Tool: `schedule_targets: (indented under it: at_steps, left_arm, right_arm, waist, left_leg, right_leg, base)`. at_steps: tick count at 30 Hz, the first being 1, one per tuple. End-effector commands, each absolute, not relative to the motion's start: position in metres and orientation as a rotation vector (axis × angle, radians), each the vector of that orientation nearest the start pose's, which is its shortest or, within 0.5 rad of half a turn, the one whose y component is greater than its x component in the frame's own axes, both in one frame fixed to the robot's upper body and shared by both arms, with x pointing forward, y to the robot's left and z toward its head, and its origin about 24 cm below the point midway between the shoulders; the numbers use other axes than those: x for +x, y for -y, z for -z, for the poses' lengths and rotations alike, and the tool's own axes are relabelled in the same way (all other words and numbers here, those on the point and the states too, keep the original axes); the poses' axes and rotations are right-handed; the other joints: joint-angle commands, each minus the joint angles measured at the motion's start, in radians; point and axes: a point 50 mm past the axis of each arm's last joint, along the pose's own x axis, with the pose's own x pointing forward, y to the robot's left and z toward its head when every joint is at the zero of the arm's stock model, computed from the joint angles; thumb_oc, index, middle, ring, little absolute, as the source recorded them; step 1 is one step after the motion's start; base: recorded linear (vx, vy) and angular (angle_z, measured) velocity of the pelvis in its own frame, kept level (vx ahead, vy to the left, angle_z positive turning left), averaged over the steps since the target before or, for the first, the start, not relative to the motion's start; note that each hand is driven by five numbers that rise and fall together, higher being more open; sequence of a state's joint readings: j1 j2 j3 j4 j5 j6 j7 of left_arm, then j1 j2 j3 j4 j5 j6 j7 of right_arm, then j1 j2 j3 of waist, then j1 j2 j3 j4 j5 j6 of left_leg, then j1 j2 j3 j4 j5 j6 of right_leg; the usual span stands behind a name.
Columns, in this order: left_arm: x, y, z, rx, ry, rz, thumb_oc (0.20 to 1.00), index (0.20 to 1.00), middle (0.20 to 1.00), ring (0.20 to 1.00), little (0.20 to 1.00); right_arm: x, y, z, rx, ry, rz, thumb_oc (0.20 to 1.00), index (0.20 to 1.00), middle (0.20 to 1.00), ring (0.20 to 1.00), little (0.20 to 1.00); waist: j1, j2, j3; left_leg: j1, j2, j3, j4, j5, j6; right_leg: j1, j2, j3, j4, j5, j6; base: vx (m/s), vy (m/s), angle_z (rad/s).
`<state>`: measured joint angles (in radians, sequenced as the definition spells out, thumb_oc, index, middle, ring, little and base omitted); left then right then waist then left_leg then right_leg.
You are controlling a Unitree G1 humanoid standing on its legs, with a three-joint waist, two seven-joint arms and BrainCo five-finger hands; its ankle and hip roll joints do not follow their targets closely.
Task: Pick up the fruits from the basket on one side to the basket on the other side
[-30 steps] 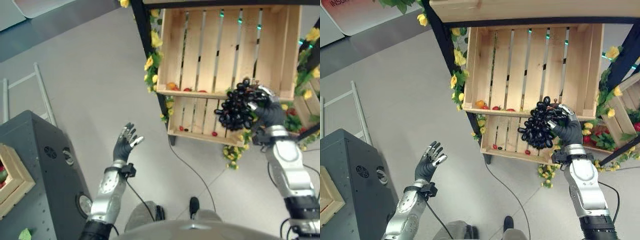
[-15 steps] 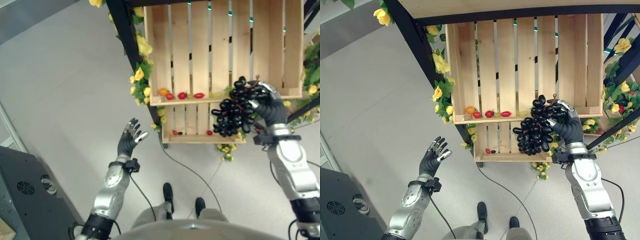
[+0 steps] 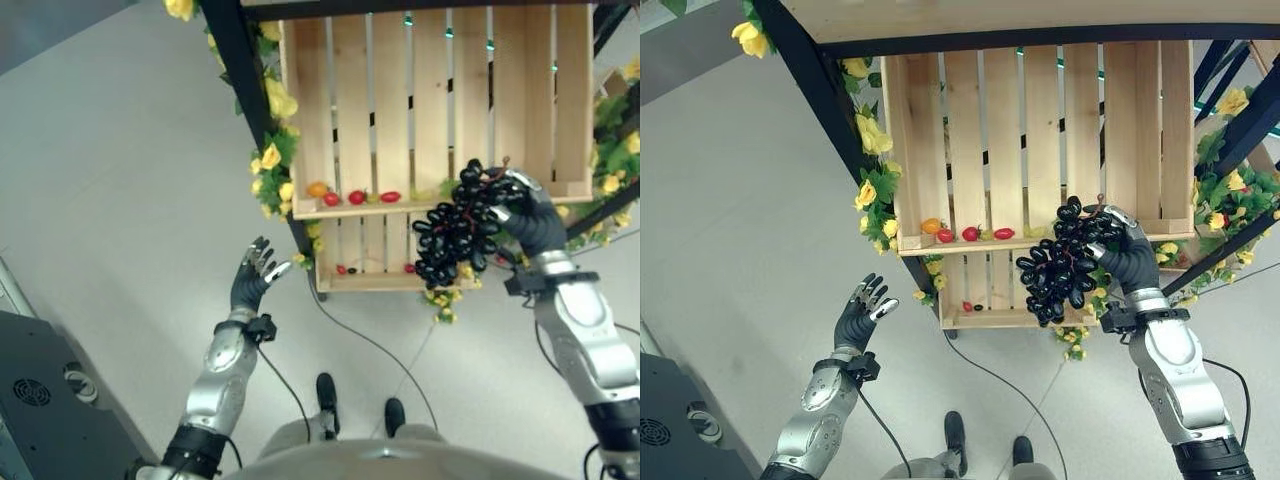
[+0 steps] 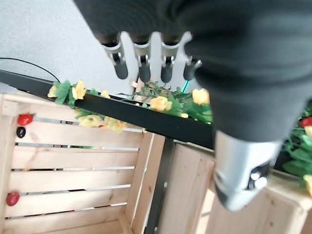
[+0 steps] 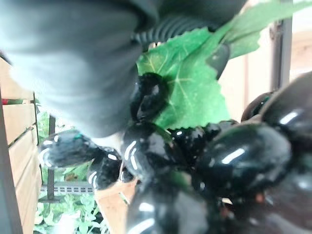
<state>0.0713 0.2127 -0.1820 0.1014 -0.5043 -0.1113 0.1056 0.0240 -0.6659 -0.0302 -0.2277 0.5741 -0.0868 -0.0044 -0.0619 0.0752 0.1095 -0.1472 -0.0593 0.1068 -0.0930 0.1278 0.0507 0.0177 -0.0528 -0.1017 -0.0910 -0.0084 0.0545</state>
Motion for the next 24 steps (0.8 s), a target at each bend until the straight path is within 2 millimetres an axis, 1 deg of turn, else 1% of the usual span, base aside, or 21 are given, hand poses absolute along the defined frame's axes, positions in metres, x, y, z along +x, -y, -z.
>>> schedule_targets:
  at_steps: [1,5,8,13,17,19,20,22,23,24]
  left_arm:
    - [0.241,-0.169,-0.017,-0.234,-0.074,0.005,1.0,1.0,1.0,1.0,1.0]
    - [0.24,-0.172,-0.015,-0.23,-0.085,-0.002,1.0,1.0,1.0,1.0,1.0]
    - [0.239,-0.172,-0.013,-0.226,-0.092,-0.003,1.0,1.0,1.0,1.0,1.0]
    - [0.239,-0.174,-0.01,-0.219,-0.105,-0.006,1.0,1.0,1.0,1.0,1.0]
    - [0.238,-0.175,-0.008,-0.217,-0.11,-0.005,1.0,1.0,1.0,1.0,1.0]
    - [0.237,-0.176,-0.007,-0.215,-0.113,-0.005,1.0,1.0,1.0,1.0,1.0]
    - [0.237,-0.176,-0.007,-0.215,-0.113,-0.005,1.0,1.0,1.0,1.0,1.0]
    - [0.236,-0.177,-0.007,-0.207,-0.113,-0.004,1.0,1.0,1.0,1.0,1.0]
    - [0.236,-0.177,-0.007,-0.207,-0.113,-0.003,1.0,1.0,1.0,1.0,1.0]
    - [0.235,-0.178,-0.007,-0.207,-0.113,-0.006,1.0,1.0,1.0,1.0,1.0]
  right_arm:
    - [0.251,0.223,-0.224,-0.074,0.682,-0.206,0.2,0.2,0.2,0.2,0.2]
    - [0.241,0.229,-0.234,-0.113,0.715,-0.225,0.2,0.2,0.2,0.2,0.2]
    - [0.237,0.229,-0.236,-0.112,0.723,-0.243,0.2,0.2,0.2,0.2,0.2]
    - [0.226,0.23,-0.244,-0.183,0.738,-0.293,0.2,0.2,0.2,0.2,0.2]
    - [0.223,0.226,-0.242,-0.191,0.725,-0.332,0.2,0.2,0.2,0.2,0.2]
    - [0.22,0.221,-0.235,-0.188,0.703,-0.359,0.2,0.2,0.2,0.2,0.2]
    - [0.22,0.221,-0.235,-0.188,0.703,-0.359,0.2,0.2,0.2,0.2,0.2]
    - [0.216,0.218,-0.222,-0.181,0.663,-0.362,0.2,0.2,0.2,0.2,0.2]
    - [0.216,0.218,-0.222,-0.181,0.663,-0.361,0.2,0.2,0.2,0.2,0.2]
    - [0.216,0.217,-0.215,-0.158,0.644,-0.352,0.2,0.2,0.2,0.2,0.2]
  waist:
    - [0.075,-0.095,-0.069]
    - [0.063,-0.098,-0.078]
    - [0.059,-0.098,-0.081]
    - [0.045,-0.1,-0.092]
    - [0.04,-0.101,-0.096]
    - [0.036,-0.101,-0.101]
    - [0.036,-0.102,-0.102]
    - [0.03,-0.101,-0.104]
    - [0.03,-0.102,-0.104]
    - [0.029,-0.102,-0.105]
  left_leg:
    - [0.073,-0.015,0.013,0.006,-0.102,-0.054]
    - [0.079,-0.012,0.018,0.006,-0.106,-0.056]
    - [0.08,-0.013,0.019,0.006,-0.106,-0.057]
    - [0.084,-0.012,0.023,0.006,-0.109,-0.058]
    - [0.088,-0.011,0.024,0.006,-0.11,-0.057]
    - [0.094,-0.011,0.024,0.006,-0.112,-0.055]
    - [0.094,-0.011,0.024,0.006,-0.112,-0.055]
    - [0.099,-0.011,0.022,0.006,-0.114,-0.053]
    - [0.099,-0.011,0.022,0.006,-0.114,-0.053]
    - [0.1,-0.012,0.021,0.006,-0.115,-0.052]
  right_leg:
    - [-0.018,-0.041,0.039,0.037,-0.036,0.055]
    - [-0.01,-0.04,0.042,0.025,-0.032,0.057]
    - [-0.009,-0.04,0.042,0.022,-0.03,0.058]
    - [-0.009,-0.04,0.044,0.025,-0.029,0.059]
    - [-0.009,-0.039,0.045,0.031,-0.031,0.058]
    - [-0.008,-0.038,0.046,0.037,-0.035,0.056]
    - [-0.008,-0.038,0.046,0.038,-0.035,0.056]
    - [-0.007,-0.038,0.047,0.051,-0.041,0.053]
    - [-0.007,-0.038,0.046,0.051,-0.042,0.053]
    - [-0.007,-0.038,0.047,0.055,-0.045,0.053]
  base:
    - [0.0,0.0,0.0]
    - [0.0,0.0,0.0]
    - [0.0,0.0,0.0]
    - [0.0,0.001,0.01]
    - [-0.01,0.001,0.02]
    - [-0.02,0.006,0.1]
    - [-0.02,0.007,0.1]
    - [-0.02,0.007,0.06]
    - [0.0,0.0,0.0]
    - [0.0,0.0,0.0]
